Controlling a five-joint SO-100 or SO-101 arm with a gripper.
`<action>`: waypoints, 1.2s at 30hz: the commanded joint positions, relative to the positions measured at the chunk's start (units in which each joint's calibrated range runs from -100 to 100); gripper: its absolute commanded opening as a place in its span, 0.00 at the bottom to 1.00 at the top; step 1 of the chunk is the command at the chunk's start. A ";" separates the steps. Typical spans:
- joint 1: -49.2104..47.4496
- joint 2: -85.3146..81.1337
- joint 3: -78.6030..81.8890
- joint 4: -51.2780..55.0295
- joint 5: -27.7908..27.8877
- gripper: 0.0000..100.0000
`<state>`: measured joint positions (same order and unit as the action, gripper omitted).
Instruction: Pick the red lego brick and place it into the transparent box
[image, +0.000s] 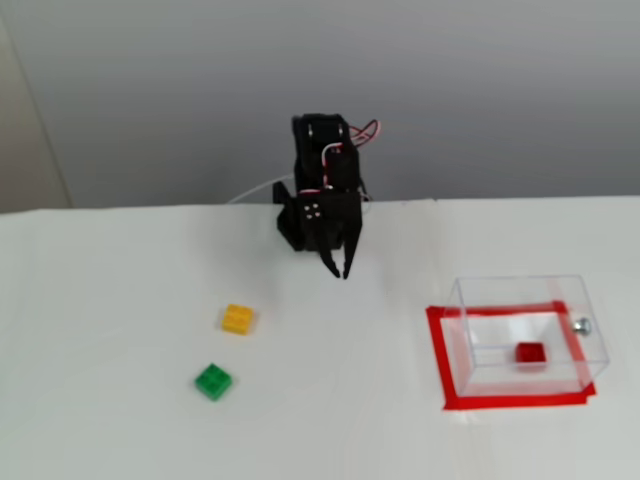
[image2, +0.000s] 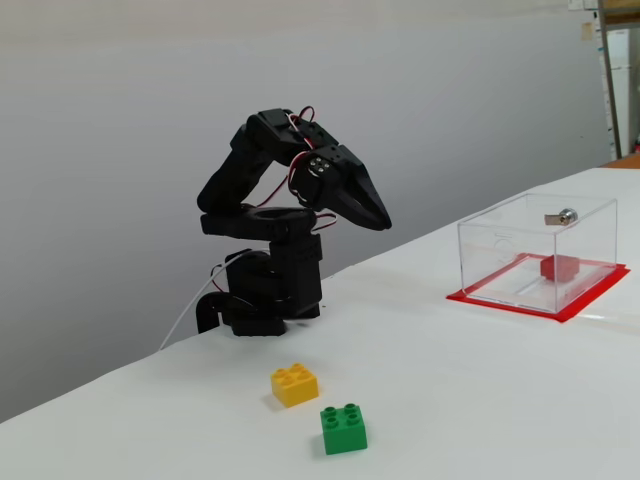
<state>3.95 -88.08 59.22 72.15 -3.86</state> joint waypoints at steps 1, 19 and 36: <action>0.45 -3.01 4.43 -2.44 0.21 0.01; 0.59 -11.58 25.77 -12.97 3.23 0.01; 4.36 -11.67 38.97 -18.45 2.87 0.01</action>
<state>8.23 -99.15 97.09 54.41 -0.83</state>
